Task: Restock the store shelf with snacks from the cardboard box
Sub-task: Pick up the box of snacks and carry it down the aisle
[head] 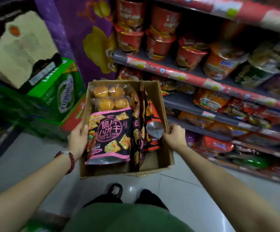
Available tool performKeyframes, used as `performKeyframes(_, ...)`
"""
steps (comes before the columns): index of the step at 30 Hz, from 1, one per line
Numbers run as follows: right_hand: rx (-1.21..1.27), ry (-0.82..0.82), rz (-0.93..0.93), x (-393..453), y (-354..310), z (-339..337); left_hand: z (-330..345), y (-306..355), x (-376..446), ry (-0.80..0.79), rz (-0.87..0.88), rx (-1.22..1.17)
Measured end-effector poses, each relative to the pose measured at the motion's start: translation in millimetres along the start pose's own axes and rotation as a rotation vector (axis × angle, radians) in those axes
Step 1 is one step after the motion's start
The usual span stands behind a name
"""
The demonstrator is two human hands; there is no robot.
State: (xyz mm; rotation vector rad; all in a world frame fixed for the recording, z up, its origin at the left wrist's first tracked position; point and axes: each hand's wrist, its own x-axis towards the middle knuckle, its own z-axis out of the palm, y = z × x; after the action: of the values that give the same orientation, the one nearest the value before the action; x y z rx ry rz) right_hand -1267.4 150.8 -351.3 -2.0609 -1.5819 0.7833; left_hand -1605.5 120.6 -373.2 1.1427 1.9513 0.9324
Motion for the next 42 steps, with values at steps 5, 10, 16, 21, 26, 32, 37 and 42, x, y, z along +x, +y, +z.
performKeyframes(5, 0.035, 0.083, 0.148, -28.8, 19.8, 5.2, 7.8, 17.0, 13.7, -0.114, 0.067, 0.073)
performKeyframes(10, 0.078, 0.122, 0.246, -36.6, 46.3, -3.3, 33.5, 41.0, 8.7, -0.172, 0.09, 0.09)
performKeyframes(16, 0.082, 0.151, 0.256, -36.2, 85.7, -35.9, 79.9, 57.9, 0.3, -0.25, 0.14, 0.07)
performKeyframes(21, 0.124, 0.217, 0.332, -43.3, 129.1, -57.9, 129.3, 74.4, -7.6, -0.321, 0.174, 0.104)
performKeyframes(26, 0.173, 0.263, 0.468, -61.5, 171.3, -75.8, 182.6, 96.2, -14.4, -0.439, 0.195, 0.129)
performKeyframes(32, 0.247, 0.383, 0.642, -85.1, 202.3, -94.7, 238.9, 134.9, -25.0, -0.596, 0.268, 0.183)
performKeyframes(37, 0.283, 0.485, 0.813, -103.5, 217.5, -104.1, 290.1, 156.3, -24.8, -0.744, 0.296, 0.221)
performKeyframes(42, 0.313, 0.645, 0.979, -119.8, 230.3, -105.8, 342.6, 175.9, -30.4, -0.902, 0.373, 0.266)
